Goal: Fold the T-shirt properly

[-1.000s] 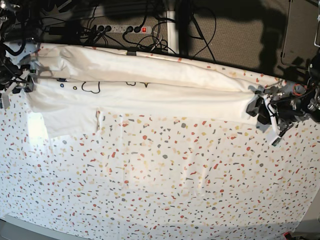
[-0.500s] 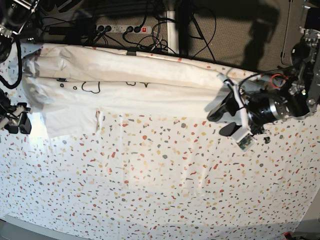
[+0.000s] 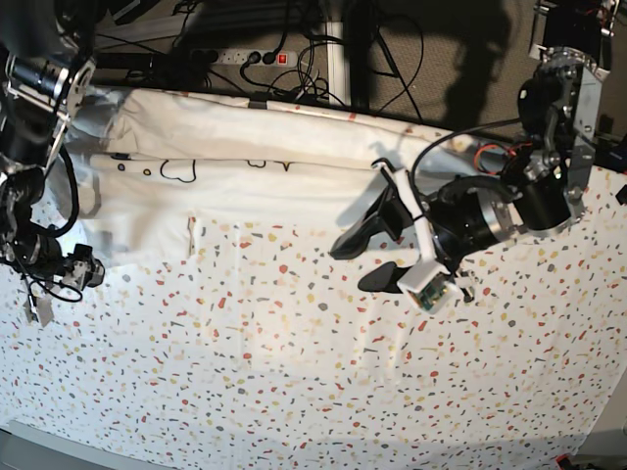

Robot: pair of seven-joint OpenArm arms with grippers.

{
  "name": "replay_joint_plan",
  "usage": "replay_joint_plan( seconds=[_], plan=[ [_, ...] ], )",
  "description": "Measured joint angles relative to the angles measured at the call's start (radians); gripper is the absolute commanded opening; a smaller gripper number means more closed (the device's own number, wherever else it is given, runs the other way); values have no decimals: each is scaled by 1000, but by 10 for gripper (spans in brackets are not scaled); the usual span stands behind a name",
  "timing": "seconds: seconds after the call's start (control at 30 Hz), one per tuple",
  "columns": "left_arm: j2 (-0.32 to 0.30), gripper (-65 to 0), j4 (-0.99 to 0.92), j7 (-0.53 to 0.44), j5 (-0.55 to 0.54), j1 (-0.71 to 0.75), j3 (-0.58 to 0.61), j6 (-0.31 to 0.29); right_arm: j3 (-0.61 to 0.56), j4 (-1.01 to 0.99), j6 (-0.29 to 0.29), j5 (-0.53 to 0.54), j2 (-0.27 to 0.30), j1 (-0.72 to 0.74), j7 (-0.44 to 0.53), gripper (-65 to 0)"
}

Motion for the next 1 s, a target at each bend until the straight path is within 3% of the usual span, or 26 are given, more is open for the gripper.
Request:
replay_joint_plan(
  seconds=[0.1,0.2,0.37,0.4,0.57,0.73,0.83,1.0],
  plan=[
    [0,-354,0,0,0,0,0,0,0,-115,-5,-68,2,35,72,-366],
    [0,-354,0,0,1,0,0,0,0,-168,-54,-145,2,32,122,-366],
    [0,-354,0,0,-1,0,0,0,1,-238,-72,-126,4,40,151,-367],
    [0,-354,0,0,-2,0,0,0,1,-254,-72,-123,5,41,159,-392],
    [0,-354,0,0,-2,0,0,0,0,-279,-73,-130,-5,41,172,-650],
    [0,-354,0,0,-2,0,0,0,0,-270,-38,-114,-14,43,140,-650],
    [0,-354,0,0,-3,0,0,0,0,-236,-3,-63,-16,37,73,-650],
    [0,-354,0,0,-2,0,0,0,-2,-140,-1,55,-26,26,-95,-650]
  ],
)
